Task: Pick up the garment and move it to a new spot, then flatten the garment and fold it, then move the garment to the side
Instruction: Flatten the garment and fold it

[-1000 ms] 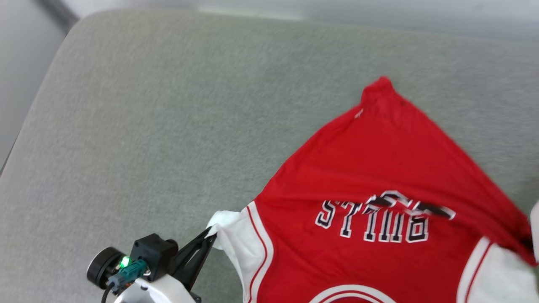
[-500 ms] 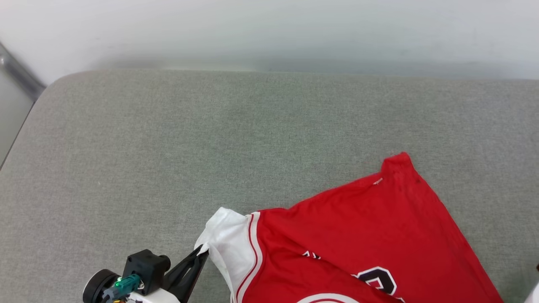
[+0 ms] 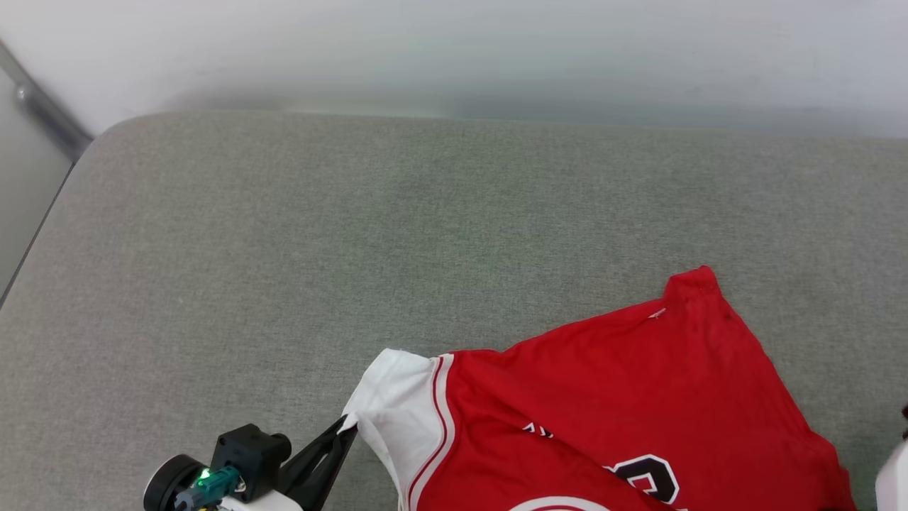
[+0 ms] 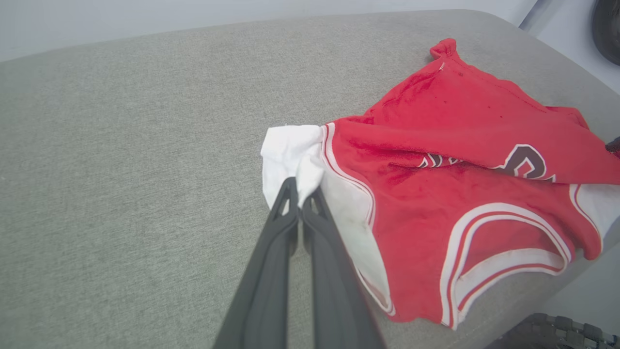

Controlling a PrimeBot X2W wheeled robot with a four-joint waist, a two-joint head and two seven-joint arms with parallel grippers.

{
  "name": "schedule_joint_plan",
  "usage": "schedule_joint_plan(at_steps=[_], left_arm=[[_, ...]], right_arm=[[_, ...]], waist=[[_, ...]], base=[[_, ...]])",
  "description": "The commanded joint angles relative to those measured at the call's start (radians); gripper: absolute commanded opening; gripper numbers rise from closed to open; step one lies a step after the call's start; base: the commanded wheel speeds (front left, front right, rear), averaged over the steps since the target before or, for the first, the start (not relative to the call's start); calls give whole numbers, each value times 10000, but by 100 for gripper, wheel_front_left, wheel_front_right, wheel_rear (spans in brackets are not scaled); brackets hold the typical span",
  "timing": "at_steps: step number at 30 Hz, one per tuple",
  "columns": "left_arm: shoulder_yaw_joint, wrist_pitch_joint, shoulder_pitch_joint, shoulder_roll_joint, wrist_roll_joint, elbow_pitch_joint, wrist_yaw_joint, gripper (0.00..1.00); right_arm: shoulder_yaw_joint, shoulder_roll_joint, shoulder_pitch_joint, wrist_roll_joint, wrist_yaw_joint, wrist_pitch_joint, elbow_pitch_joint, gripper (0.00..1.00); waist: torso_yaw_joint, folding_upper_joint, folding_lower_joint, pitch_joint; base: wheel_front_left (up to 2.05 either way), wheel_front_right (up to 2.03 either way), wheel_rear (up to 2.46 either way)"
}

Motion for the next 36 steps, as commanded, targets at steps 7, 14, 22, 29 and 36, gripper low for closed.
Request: schedule_joint_plan(at_steps=[7,14,22,29,36], left_arm=[[-78,-74,-401,-44,190,-274,-85,0],[-304,32,-890,-207,410,-585,-295,0],[-434,-38,-1392,-512,494,-647,-465,0],[-478,-162,-1654,-668,513,-558,-580,0],[-540,-271,-1850,-801,516,-432,-681,0]], right_arm=[[791,-362,-2028,214,-4,-96,-936,100],[1169,-123,-3977,-520,-4,273,-302,100],[1130,-73,-5850,-1587,-4,151,1327,100],[1275,-303,-6255,-2168,-4,207,2356,100],[1818,-436,-5646,-2085,-2,485,3116,100]], waist=[[592,0,1,503],[1408,0,1,1361],[2149,0,1,2253],[2511,0,1,2700],[2761,0,1,2960]], base=[[0,0,0],[0,0,0],[0,0,0],[0,0,0],[0,0,0]])
